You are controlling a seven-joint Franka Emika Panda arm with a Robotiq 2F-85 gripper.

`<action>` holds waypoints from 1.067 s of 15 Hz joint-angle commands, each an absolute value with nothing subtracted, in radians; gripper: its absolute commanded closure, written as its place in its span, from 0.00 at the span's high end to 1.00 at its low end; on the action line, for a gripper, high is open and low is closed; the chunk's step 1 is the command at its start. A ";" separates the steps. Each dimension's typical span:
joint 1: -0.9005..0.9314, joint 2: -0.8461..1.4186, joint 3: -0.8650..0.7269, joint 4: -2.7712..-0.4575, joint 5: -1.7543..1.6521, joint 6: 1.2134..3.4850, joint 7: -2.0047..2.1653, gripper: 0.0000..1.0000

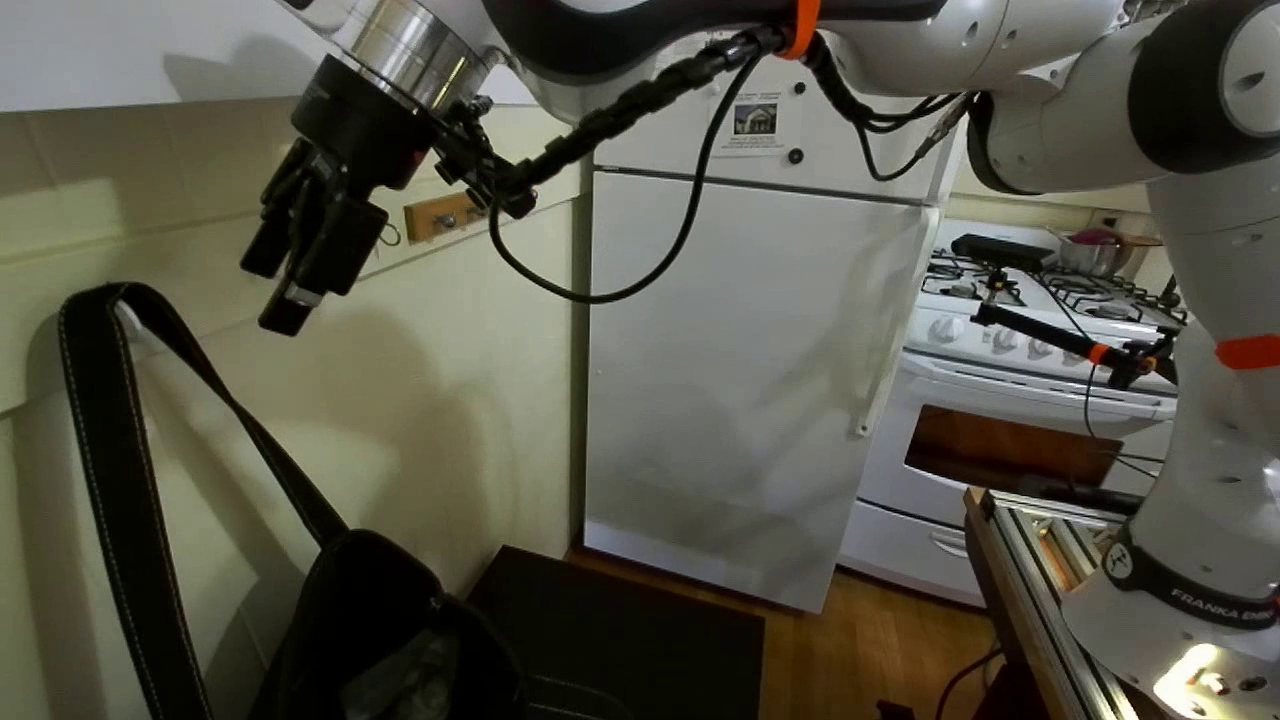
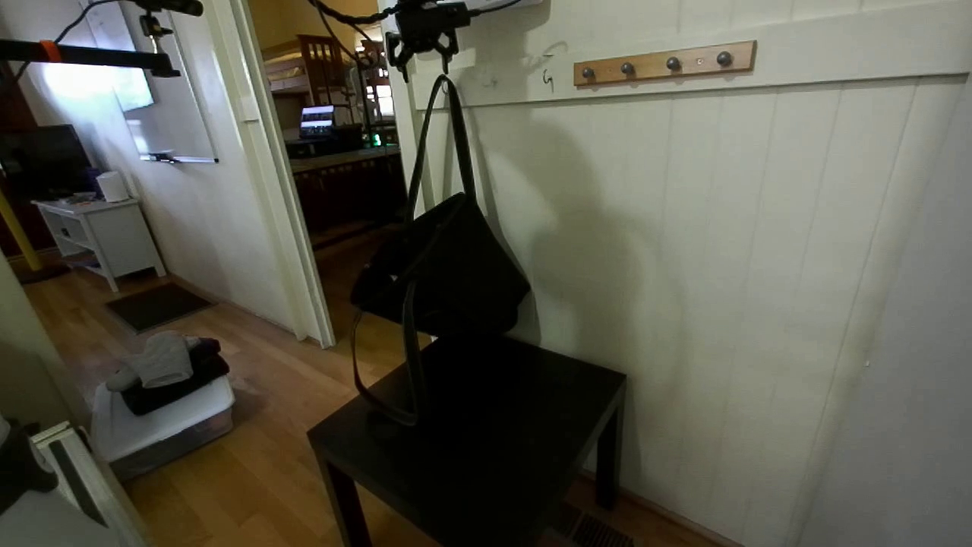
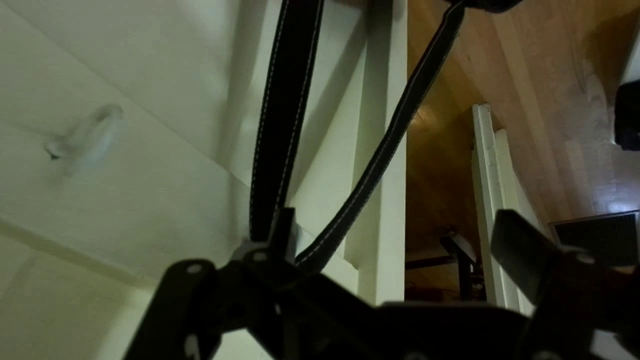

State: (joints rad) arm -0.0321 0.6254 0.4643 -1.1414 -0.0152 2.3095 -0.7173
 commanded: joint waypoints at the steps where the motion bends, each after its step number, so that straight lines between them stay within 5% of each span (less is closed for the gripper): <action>1: -0.090 0.475 0.472 -1.382 0.030 2.362 -0.658 1.00; 16: -0.026 0.139 0.299 -1.887 0.304 2.481 -0.642 1.00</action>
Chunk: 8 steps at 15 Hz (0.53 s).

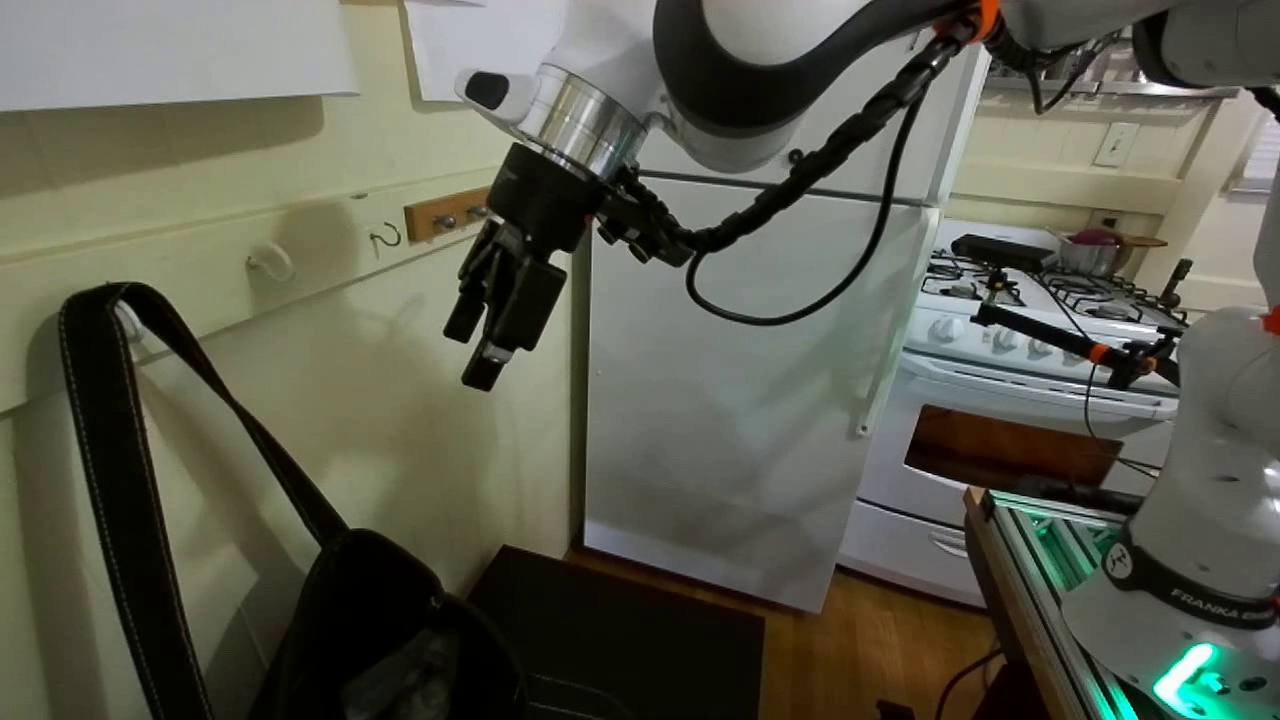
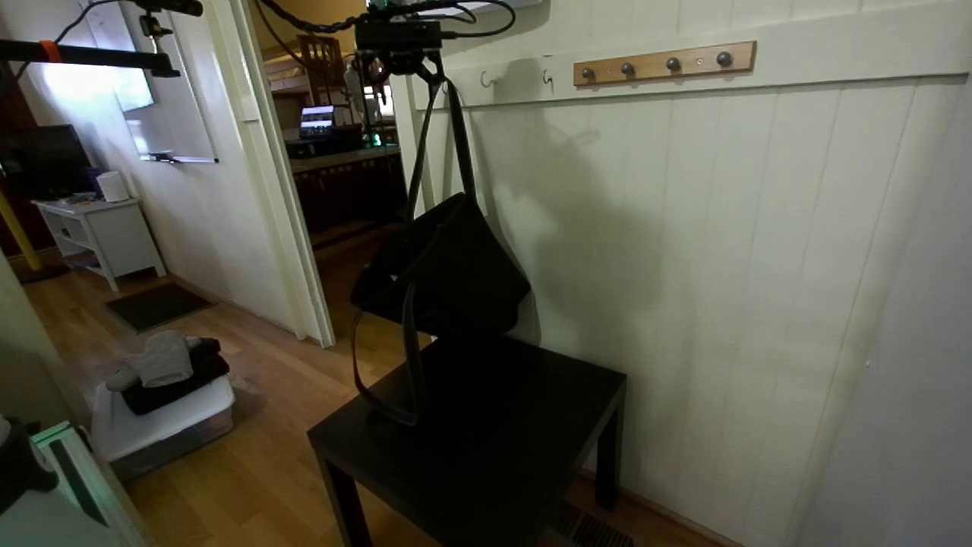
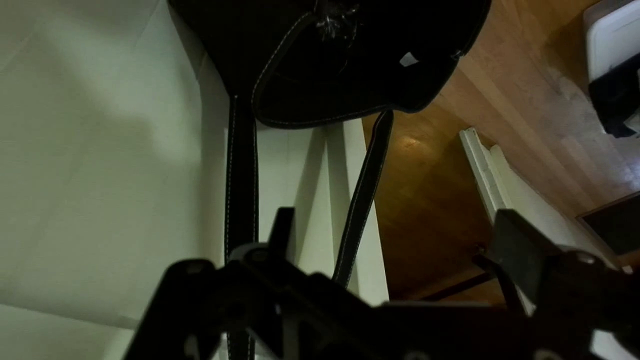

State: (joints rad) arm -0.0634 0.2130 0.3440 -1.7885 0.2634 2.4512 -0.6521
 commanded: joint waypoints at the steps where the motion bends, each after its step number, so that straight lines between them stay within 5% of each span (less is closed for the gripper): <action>1: -0.017 0.128 0.289 -1.899 0.305 2.479 -0.641 1.00; 8: 0.028 0.092 0.233 -1.949 0.313 2.474 -0.633 1.00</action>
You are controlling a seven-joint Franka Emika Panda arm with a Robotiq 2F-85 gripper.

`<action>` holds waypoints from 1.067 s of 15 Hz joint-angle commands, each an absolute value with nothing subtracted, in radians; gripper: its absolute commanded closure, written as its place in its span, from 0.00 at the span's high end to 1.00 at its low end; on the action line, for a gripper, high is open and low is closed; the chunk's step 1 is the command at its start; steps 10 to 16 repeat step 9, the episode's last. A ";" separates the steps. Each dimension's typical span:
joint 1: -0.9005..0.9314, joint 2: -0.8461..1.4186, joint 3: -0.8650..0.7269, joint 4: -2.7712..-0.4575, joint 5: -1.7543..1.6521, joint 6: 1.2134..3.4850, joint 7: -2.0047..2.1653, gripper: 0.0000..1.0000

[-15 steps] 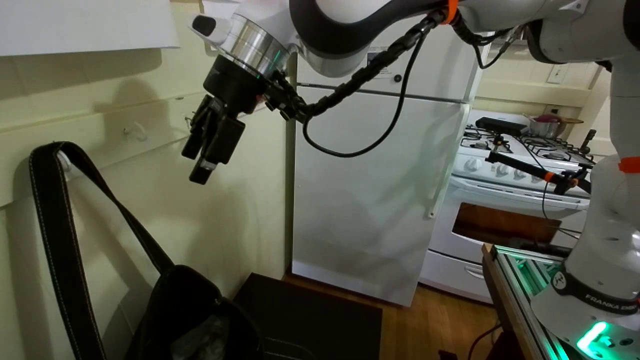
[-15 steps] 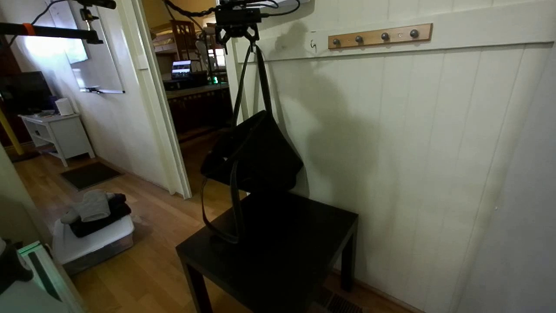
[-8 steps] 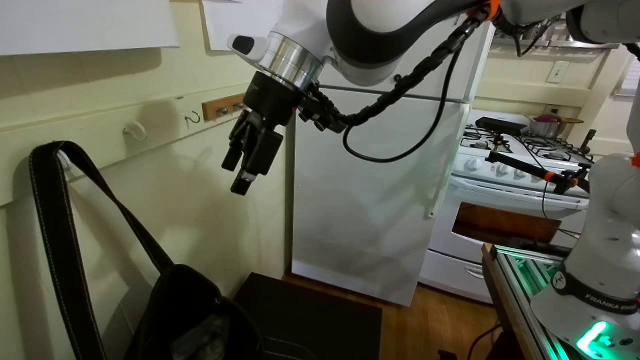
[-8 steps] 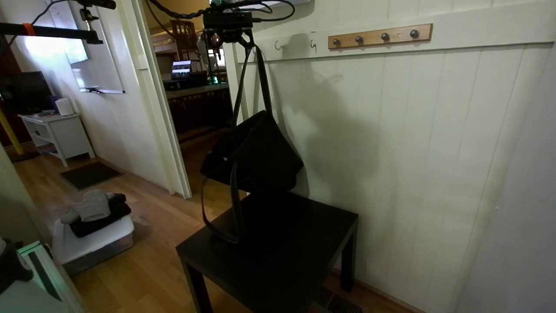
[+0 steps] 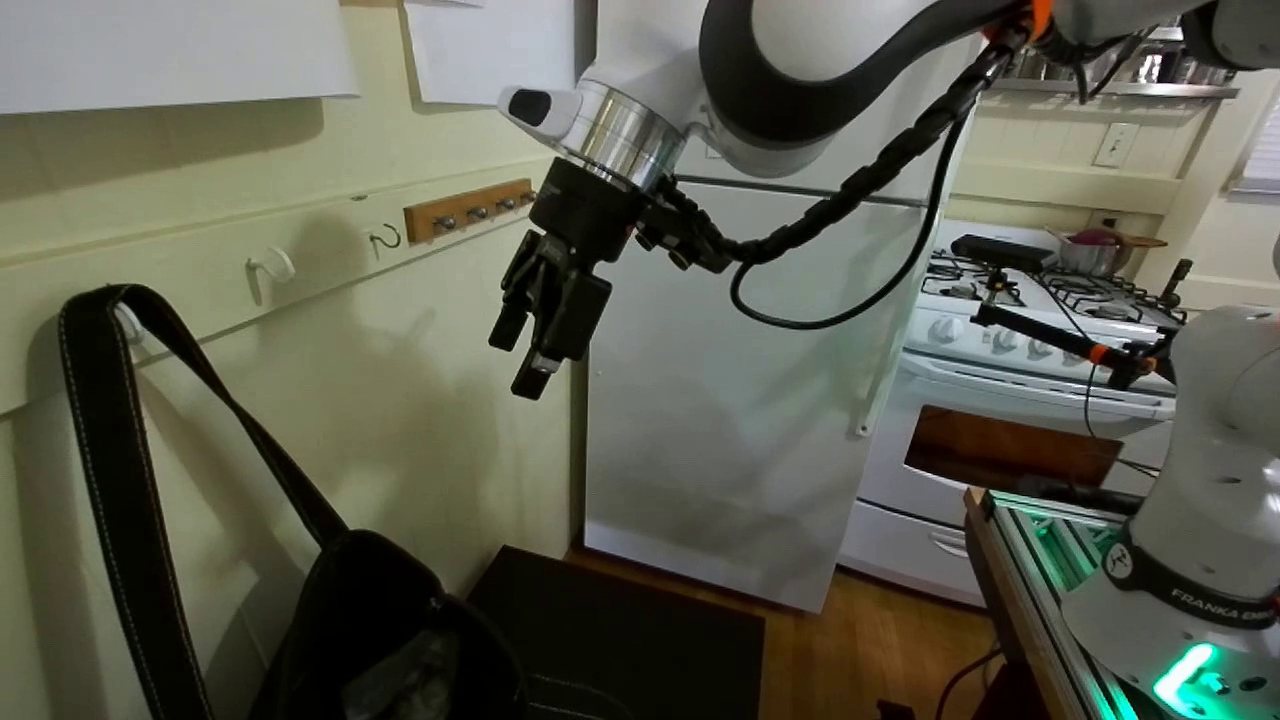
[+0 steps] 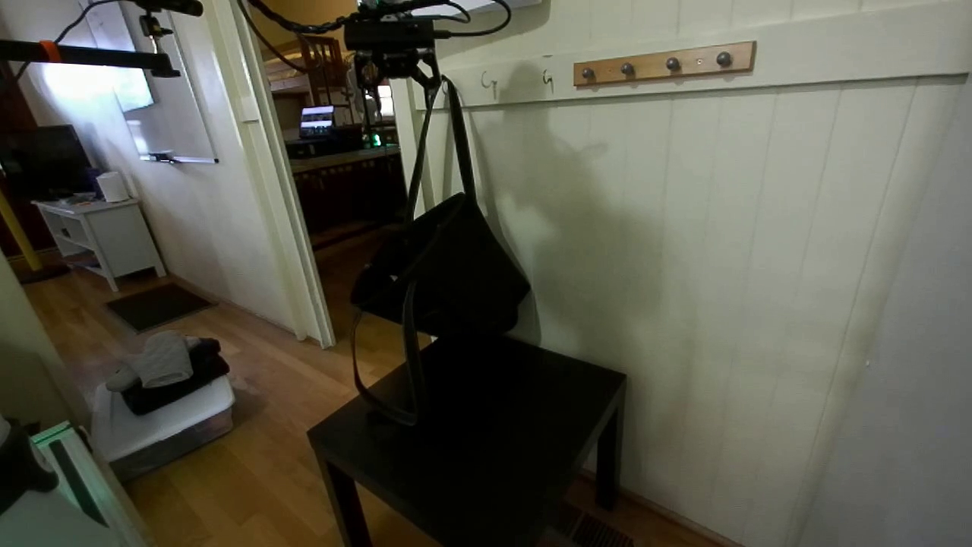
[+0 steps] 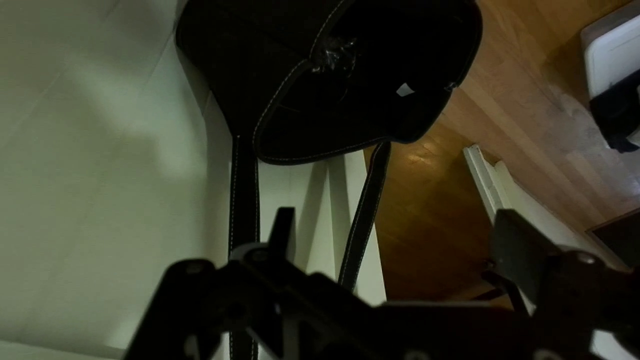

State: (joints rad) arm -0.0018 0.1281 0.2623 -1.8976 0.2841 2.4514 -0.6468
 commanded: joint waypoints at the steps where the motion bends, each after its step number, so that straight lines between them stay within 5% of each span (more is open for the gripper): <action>1: 0.032 0.089 0.228 -1.953 0.315 2.475 -0.633 1.00; 16: 0.045 0.120 0.210 -1.908 0.287 2.449 -0.644 1.00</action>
